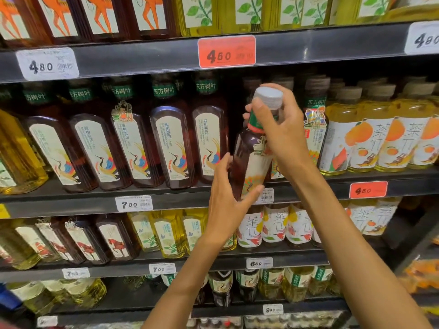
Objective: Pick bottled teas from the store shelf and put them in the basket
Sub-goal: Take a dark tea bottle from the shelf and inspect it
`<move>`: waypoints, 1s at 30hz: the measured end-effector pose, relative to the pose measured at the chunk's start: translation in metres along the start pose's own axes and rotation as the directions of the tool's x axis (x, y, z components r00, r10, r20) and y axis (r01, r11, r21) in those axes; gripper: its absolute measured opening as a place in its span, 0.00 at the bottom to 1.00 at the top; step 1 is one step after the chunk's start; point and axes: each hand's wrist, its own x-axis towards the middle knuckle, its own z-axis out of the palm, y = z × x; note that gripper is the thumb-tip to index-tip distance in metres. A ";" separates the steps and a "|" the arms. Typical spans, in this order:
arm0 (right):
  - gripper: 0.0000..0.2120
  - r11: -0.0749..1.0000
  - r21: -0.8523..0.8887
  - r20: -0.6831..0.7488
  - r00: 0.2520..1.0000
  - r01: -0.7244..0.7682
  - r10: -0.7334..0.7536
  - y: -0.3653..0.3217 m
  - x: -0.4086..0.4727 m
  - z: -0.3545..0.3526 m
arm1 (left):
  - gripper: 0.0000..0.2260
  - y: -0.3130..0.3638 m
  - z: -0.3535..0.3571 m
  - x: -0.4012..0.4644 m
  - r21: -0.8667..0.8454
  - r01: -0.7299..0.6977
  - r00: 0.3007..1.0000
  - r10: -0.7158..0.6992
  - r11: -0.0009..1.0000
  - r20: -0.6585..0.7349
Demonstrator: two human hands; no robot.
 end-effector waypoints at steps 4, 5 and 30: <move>0.07 0.953 0.220 0.061 0.978 -0.209 0.200 -0.013 -0.010 -0.001 | 0.25 0.021 -0.019 -0.016 -0.202 0.112 0.980 -0.074 0.973 0.186; 0.09 0.938 0.235 0.102 0.966 -0.256 0.238 -0.014 -0.012 -0.003 | 0.24 0.024 -0.023 -0.023 -0.274 0.137 0.974 -0.080 0.952 0.210; 0.14 0.666 0.498 0.491 0.814 -0.555 0.311 -0.008 -0.063 0.017 | 0.36 0.037 -0.044 -0.089 -0.585 0.802 0.596 -0.103 0.123 0.796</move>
